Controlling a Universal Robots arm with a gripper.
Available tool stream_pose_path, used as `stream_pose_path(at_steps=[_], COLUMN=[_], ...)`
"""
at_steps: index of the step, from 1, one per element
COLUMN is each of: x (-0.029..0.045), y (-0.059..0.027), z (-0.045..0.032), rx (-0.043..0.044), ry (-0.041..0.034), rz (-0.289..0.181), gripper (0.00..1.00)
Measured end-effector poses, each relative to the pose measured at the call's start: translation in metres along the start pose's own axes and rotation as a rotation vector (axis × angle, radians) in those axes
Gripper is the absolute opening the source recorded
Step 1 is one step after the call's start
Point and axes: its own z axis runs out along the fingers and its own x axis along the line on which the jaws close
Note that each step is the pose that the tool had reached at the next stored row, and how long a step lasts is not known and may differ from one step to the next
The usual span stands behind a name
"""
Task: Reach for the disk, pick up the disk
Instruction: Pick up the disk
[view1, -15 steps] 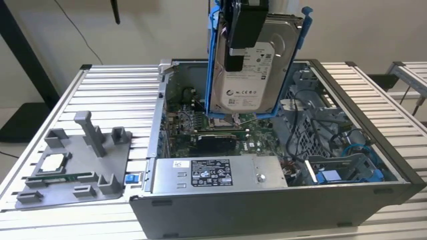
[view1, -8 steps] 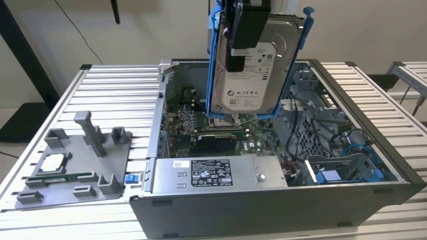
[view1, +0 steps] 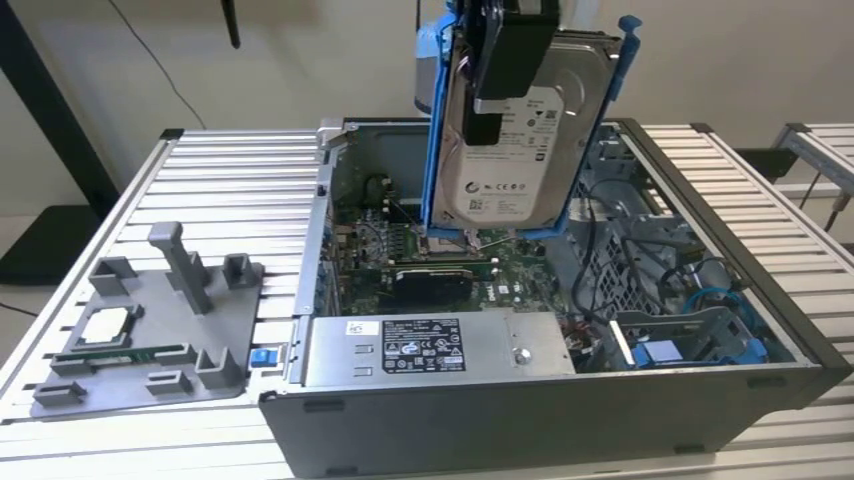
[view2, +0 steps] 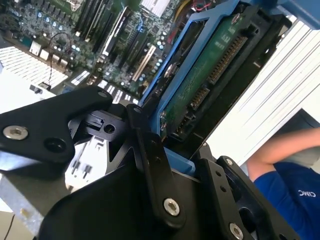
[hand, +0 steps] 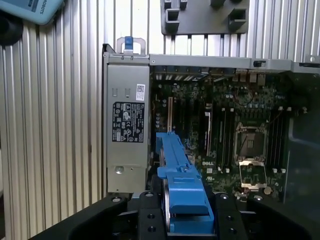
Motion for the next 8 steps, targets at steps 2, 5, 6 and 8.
stream_pose_path(at_steps=[2,5,6,8], x=[0.0002,0.0005,0.0005,0.0007], y=[-0.0047,-0.0116,-0.0138,-0.0182], z=[0.0002,0.0005,0.0006,0.0007], rx=[0.0,0.0,0.0,0.0], ry=[0.0,0.0,0.0,0.0], rz=[0.0,0.0,0.0,0.0], gripper=[0.0,0.0,0.0,0.0])
